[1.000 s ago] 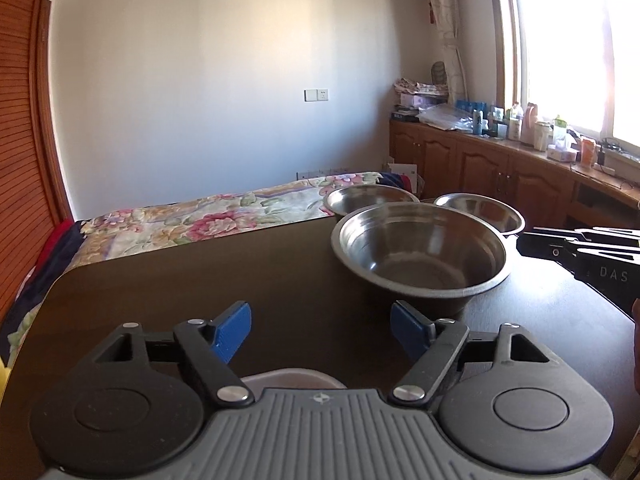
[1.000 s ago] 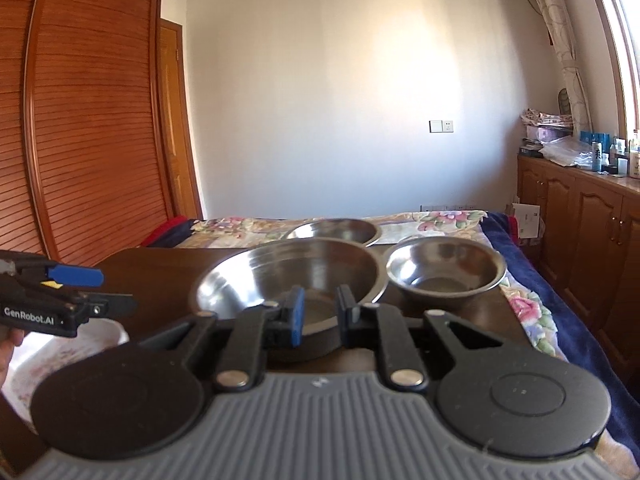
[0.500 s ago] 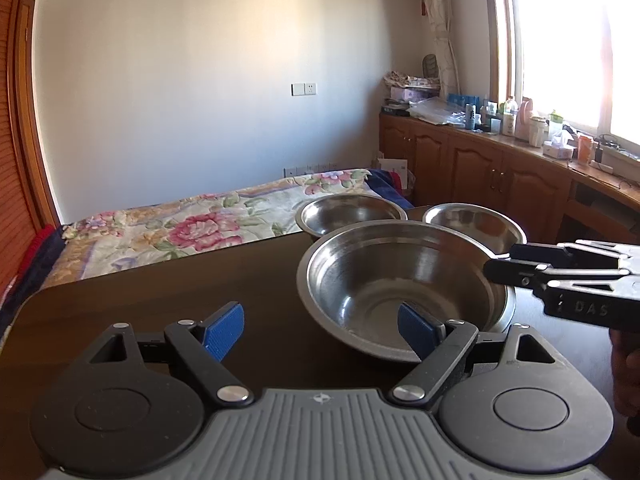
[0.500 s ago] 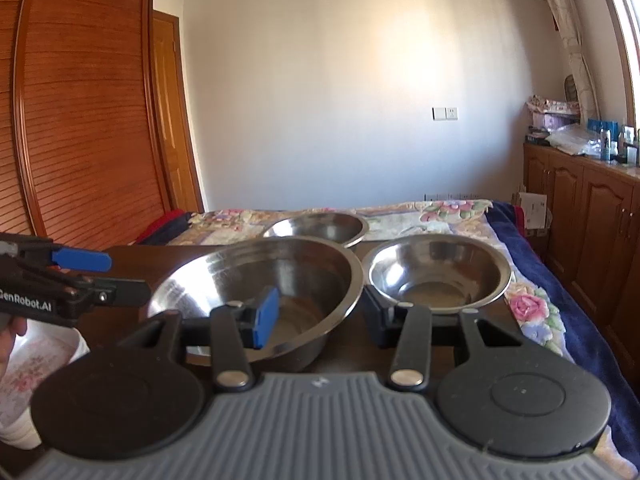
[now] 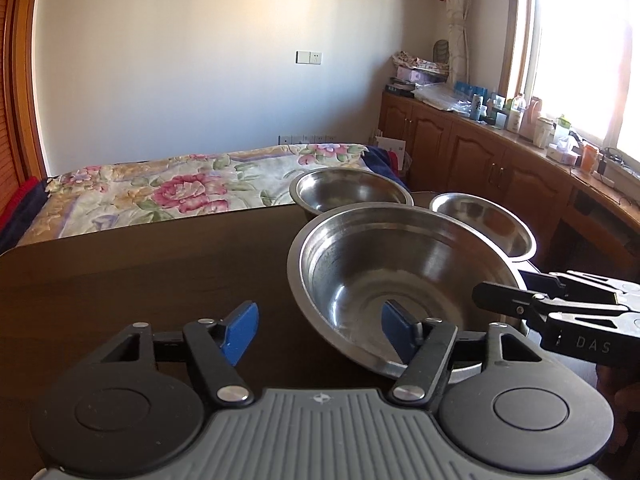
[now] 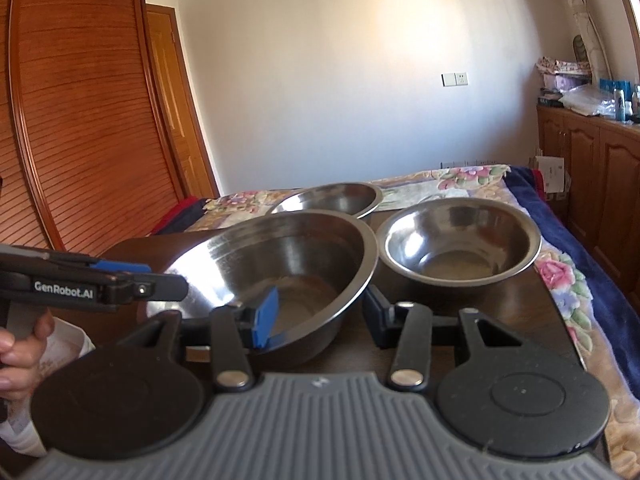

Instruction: Organize plates and bowls

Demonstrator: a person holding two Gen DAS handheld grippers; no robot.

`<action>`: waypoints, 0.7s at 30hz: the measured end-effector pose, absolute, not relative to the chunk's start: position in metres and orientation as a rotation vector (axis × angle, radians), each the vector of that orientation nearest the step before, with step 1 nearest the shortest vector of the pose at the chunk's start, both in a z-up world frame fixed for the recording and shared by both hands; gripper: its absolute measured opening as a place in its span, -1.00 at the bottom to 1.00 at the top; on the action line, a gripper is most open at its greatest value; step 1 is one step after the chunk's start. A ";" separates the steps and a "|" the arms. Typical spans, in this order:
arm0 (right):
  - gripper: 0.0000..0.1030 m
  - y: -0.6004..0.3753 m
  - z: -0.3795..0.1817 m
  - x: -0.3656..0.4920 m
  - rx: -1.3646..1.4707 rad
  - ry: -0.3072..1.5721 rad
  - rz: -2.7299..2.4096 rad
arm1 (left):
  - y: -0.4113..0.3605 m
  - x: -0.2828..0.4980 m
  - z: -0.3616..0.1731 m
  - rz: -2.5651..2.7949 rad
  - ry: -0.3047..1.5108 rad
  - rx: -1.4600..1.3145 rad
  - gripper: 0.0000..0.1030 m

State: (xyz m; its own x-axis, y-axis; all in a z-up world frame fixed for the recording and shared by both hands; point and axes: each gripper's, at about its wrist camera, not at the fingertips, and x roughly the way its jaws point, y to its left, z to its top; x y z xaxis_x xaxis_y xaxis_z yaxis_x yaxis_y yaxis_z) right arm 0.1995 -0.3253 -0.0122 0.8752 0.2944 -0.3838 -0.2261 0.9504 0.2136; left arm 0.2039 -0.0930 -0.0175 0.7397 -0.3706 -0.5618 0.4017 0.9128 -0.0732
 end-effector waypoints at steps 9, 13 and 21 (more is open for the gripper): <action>-0.07 -0.326 -0.014 0.204 0.191 0.434 0.275 | -0.098 0.215 -0.021 -0.428 0.643 0.039 0.12; -0.07 -0.327 -0.015 0.206 0.198 0.439 0.278 | -0.099 0.218 -0.024 -0.424 0.648 0.043 0.03; -0.27 -0.326 -0.016 0.207 0.196 0.435 0.278 | -0.099 0.214 -0.023 -0.432 0.634 0.055 -0.26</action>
State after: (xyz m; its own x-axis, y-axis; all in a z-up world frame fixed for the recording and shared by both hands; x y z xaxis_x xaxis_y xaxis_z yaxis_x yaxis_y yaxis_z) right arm 0.2069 -0.3257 -0.0156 0.8701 0.3052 -0.3870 -0.2223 0.9438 0.2446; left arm 0.2135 -0.0989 -0.0227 0.7200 -0.3745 -0.5843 0.4077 0.9096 -0.0806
